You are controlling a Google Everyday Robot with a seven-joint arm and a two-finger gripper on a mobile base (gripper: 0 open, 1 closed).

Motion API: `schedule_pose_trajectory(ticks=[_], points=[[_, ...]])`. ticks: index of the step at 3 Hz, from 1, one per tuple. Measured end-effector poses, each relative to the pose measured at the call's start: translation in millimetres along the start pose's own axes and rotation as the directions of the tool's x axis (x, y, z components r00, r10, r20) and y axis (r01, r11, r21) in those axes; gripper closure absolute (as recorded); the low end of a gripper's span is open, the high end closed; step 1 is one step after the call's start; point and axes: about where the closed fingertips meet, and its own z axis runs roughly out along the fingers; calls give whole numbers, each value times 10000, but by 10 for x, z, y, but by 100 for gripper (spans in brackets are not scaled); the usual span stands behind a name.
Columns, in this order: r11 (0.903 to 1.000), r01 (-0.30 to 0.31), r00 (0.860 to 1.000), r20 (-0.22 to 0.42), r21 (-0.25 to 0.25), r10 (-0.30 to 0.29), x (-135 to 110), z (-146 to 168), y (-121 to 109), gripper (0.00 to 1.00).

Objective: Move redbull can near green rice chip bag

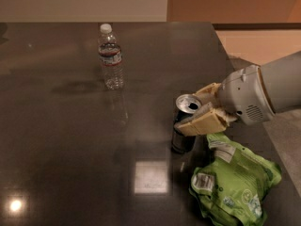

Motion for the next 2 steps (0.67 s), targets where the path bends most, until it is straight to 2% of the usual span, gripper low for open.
schedule_pose_trajectory(ticks=[2], points=[[9997,-2,9999,-128,-224,-1,51,75,-21,12]])
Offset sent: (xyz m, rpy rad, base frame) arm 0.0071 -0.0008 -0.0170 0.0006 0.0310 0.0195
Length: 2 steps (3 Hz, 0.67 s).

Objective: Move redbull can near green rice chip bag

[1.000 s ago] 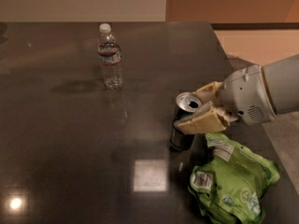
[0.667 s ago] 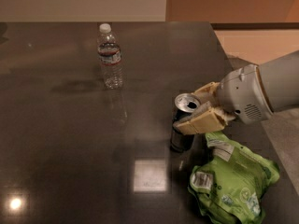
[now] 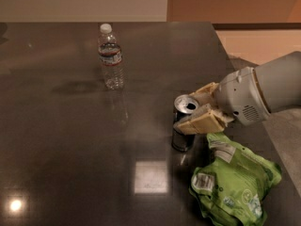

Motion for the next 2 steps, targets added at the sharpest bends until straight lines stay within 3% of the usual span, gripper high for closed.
schedule_pose_trajectory(ticks=[1,2], points=[[10000,40,10000,-11,14,-40,-17,-4,12,0],[10000,41,10000,-12,15,-41,-18,-5,12,0]])
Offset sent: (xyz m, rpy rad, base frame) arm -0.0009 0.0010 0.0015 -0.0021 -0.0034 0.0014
